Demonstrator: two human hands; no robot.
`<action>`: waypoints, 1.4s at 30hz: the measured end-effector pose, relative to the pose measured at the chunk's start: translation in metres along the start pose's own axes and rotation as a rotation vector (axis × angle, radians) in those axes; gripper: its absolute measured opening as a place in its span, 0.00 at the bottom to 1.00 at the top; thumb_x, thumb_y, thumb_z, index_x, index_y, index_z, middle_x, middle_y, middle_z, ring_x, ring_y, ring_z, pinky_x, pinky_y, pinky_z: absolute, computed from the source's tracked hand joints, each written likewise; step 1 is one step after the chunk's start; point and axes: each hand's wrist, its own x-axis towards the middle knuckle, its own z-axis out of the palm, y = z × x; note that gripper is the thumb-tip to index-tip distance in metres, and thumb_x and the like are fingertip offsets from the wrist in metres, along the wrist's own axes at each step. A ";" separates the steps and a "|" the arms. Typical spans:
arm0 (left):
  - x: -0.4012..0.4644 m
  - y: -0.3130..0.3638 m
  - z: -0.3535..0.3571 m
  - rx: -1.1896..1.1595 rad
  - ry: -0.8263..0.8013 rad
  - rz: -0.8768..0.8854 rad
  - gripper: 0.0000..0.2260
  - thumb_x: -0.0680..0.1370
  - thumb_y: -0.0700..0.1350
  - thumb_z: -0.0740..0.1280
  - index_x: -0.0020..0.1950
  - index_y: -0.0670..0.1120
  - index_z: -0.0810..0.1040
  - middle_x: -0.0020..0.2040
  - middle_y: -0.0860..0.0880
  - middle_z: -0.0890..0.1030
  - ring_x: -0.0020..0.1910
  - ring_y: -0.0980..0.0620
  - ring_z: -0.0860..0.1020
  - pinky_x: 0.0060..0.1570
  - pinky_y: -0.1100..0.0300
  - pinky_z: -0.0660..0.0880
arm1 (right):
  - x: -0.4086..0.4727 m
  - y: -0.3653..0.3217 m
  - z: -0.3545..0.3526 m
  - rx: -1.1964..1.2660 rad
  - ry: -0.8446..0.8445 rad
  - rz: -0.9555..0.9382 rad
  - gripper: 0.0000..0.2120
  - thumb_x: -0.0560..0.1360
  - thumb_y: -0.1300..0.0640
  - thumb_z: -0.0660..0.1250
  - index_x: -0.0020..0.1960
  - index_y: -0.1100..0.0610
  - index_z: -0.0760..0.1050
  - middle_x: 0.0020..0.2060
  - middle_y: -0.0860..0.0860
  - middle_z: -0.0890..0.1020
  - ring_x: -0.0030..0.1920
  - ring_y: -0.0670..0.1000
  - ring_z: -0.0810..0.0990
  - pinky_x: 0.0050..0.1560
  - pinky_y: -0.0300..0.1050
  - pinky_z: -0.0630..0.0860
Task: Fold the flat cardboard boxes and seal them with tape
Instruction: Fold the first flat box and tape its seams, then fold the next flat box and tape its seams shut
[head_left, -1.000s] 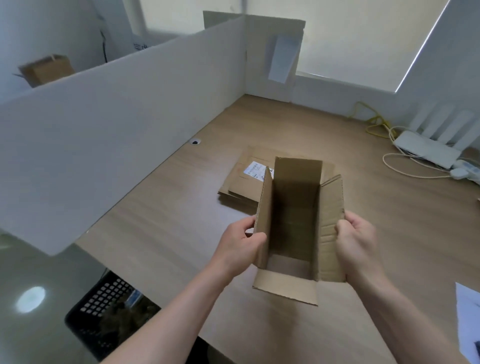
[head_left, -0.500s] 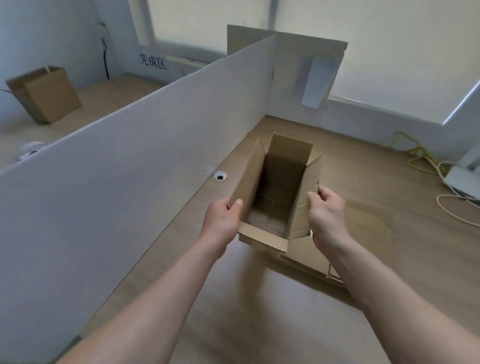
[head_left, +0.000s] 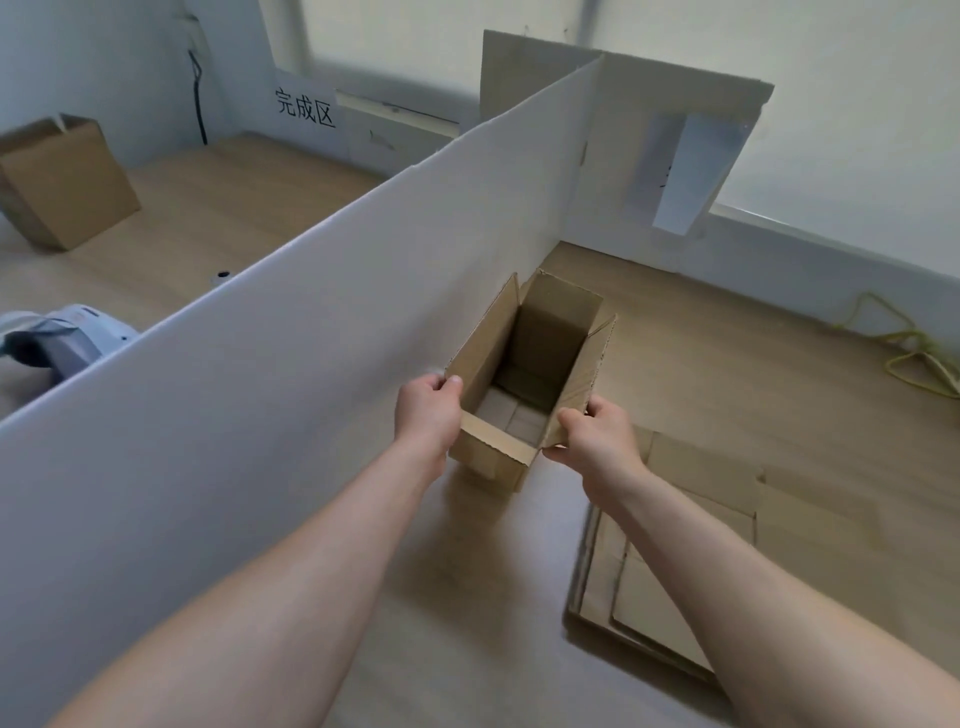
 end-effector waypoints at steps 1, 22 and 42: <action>0.008 0.001 0.003 -0.013 0.028 0.000 0.12 0.80 0.46 0.63 0.37 0.45 0.72 0.32 0.49 0.67 0.36 0.48 0.66 0.40 0.57 0.67 | 0.008 -0.001 0.006 0.013 -0.008 -0.006 0.08 0.78 0.65 0.60 0.48 0.55 0.75 0.53 0.58 0.79 0.54 0.62 0.79 0.48 0.56 0.83; 0.068 -0.009 0.037 -0.114 0.313 0.055 0.20 0.80 0.50 0.64 0.70 0.44 0.72 0.63 0.49 0.78 0.57 0.53 0.76 0.49 0.67 0.70 | 0.079 -0.010 0.045 -0.012 -0.146 0.034 0.31 0.80 0.49 0.64 0.79 0.51 0.56 0.75 0.53 0.66 0.70 0.58 0.71 0.54 0.54 0.79; -0.099 -0.140 0.128 0.608 -0.519 0.053 0.39 0.70 0.58 0.75 0.75 0.47 0.65 0.73 0.47 0.69 0.72 0.46 0.67 0.71 0.53 0.65 | -0.055 0.143 -0.222 -0.473 0.613 0.100 0.27 0.75 0.54 0.70 0.73 0.55 0.70 0.69 0.52 0.74 0.66 0.52 0.73 0.66 0.45 0.66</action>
